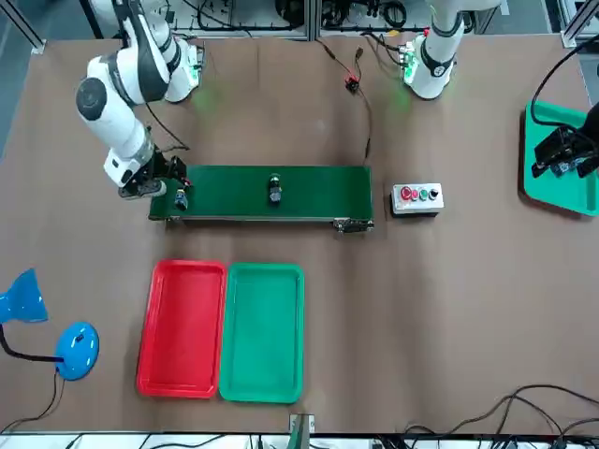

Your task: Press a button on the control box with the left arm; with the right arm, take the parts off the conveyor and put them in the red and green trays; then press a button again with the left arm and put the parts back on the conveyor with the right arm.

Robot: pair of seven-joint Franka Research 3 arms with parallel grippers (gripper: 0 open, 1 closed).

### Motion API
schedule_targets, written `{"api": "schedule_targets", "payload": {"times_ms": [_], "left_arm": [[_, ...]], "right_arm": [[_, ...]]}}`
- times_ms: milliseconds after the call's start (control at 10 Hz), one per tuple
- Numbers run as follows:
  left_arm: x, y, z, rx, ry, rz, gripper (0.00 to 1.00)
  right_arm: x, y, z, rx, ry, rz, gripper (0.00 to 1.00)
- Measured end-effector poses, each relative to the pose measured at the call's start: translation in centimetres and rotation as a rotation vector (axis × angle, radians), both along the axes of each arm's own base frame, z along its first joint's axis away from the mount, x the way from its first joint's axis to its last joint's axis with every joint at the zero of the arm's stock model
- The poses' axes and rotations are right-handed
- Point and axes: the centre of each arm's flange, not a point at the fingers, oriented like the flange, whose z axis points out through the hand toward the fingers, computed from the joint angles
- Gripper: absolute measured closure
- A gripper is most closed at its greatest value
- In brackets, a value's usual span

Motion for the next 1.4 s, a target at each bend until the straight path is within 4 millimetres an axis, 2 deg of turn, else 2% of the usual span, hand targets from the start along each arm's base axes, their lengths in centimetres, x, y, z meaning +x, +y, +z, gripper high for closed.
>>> {"api": "schedule_targets", "payload": {"times_ms": [300,600,800,900,1200,1300,1400], "left_arm": [[-0.1,0.1,0.1,0.0,0.006,0.003,0.0],[-0.1,-1.3,0.4,-0.001,0.002,-0.016,0.0],[-0.1,-1.7,0.4,-0.001,0.002,-0.013,0.0],[-0.1,-1.7,0.4,-0.001,0.003,-0.013,0.0],[-0.1,-1.7,0.4,-0.001,0.004,-0.012,0.0],[-0.2,-1.6,0.4,-0.001,0.004,-0.011,0.0],[-0.2,-1.6,0.4,-0.001,0.006,-0.009,0.0]], "right_arm": [[0.6,0.3,-3.8,-0.014,-0.035,0.001,0.03],[0.8,0.6,-7.2,-0.031,-0.047,0.008,0.04],[0.7,0.6,-7.5,-0.033,-0.043,0.008,0.07],[0.5,0.6,-7.7,-0.034,-0.039,0.008,0.12],[-0.7,0.3,-8.7,-0.04,-0.009,0.01,0.19],[-0.8,0.3,-8.5,-0.039,-0.006,0.01,0.29],[-0.9,0.4,-8.2,-0.038,-0.002,0.011,0.33]]}}
